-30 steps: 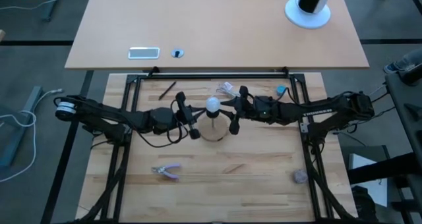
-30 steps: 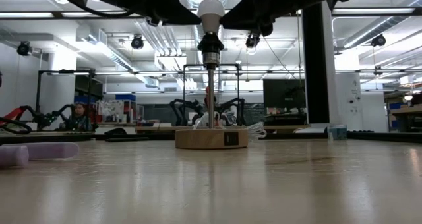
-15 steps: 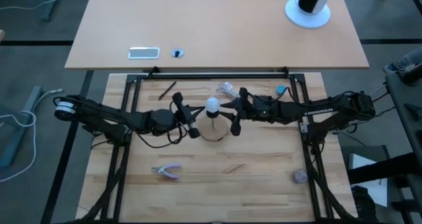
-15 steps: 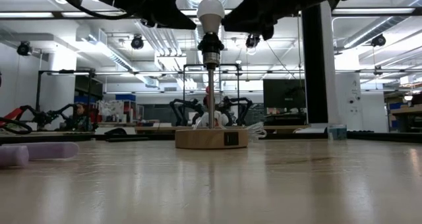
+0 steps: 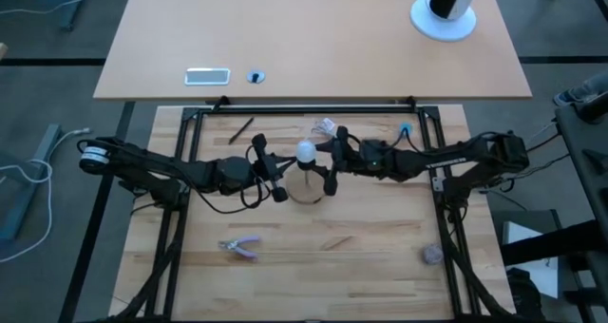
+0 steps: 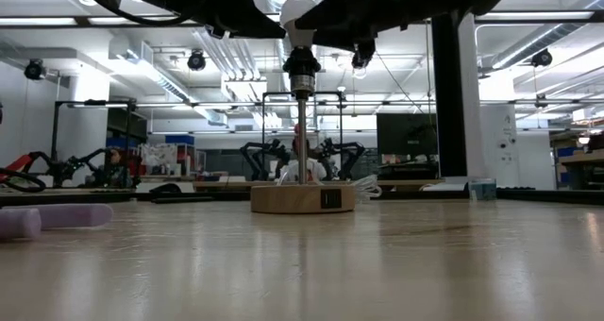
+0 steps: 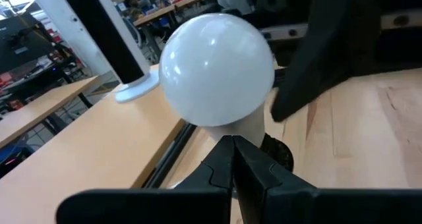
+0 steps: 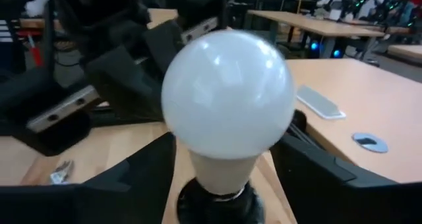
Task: Screw lightbulb
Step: Remove the lightbulb from the lamp
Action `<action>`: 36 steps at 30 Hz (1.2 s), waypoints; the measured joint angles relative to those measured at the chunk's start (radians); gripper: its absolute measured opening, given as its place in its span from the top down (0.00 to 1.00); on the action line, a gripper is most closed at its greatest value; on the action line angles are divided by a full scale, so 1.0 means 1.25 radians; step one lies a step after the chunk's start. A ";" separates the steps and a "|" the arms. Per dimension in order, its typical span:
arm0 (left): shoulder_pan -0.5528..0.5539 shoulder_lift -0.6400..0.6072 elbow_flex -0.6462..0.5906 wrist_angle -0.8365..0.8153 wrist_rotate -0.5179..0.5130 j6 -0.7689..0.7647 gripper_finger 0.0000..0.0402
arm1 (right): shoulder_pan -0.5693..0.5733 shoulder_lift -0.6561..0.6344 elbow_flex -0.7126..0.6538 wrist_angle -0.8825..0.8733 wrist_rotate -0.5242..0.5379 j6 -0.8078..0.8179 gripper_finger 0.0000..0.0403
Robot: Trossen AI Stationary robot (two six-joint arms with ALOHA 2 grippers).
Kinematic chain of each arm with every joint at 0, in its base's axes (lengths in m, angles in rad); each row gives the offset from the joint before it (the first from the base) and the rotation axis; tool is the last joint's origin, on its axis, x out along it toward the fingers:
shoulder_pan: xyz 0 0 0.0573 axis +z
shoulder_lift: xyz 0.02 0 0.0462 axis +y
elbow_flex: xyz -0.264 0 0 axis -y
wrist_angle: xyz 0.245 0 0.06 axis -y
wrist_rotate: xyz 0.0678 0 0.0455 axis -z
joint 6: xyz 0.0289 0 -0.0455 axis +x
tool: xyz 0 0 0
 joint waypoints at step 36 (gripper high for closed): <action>0.000 0.000 0.000 -0.032 0.017 -0.017 1.00 | -0.033 0.044 0.000 0.061 -0.042 0.072 0.65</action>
